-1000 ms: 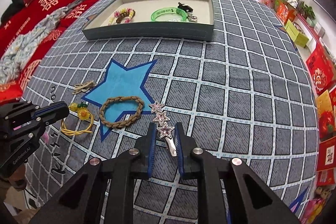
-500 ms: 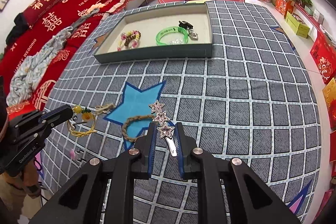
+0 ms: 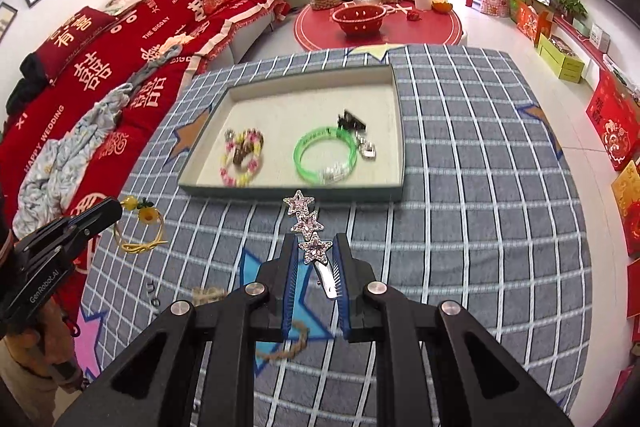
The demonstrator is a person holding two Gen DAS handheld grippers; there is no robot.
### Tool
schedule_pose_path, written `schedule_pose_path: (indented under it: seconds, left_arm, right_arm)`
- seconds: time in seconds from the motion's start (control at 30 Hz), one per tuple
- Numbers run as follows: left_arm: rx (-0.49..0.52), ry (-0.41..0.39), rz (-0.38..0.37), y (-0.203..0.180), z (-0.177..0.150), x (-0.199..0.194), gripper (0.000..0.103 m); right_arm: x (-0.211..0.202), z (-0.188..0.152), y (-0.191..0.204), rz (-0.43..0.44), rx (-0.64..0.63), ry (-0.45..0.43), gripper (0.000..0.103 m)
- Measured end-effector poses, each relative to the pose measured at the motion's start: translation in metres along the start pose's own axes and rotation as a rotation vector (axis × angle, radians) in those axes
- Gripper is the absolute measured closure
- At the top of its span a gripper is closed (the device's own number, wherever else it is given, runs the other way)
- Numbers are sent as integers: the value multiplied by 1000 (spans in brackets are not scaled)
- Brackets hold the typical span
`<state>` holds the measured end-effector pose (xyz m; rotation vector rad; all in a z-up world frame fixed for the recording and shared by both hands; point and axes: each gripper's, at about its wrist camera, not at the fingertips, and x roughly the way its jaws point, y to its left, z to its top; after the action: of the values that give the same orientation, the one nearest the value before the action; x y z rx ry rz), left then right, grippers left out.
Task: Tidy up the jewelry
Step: 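Carry the star brooch and yellow cord into the grey tray with both tools, then open both tools to release the brooch and yellow cord in the tray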
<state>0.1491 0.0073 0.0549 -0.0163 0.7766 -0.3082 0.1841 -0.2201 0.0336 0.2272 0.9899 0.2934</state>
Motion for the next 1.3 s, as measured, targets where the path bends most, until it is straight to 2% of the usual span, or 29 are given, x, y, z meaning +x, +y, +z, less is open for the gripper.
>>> schedule_pose_path:
  seconds: [0.27,0.47,0.8,1.03,1.3]
  left_arm:
    - [-36,19,22,18,41,47,88]
    - [-45,39,45,27,56,93,88]
    - [-47,92,91,38,47,151,88]
    - [-36,109,122,40,42,162,87]
    - [12,125,199,31,38,166,87]
  right_arm:
    - [31,54,-8,-20,30,-2,84]
    - [69,74,-21,-44,67,13,84]
    - [128,80,-37,-72,103,43,84]
    - [147,79,-44,-73,117,58,84]
    - [154,77,-46,-69,125,67,83]
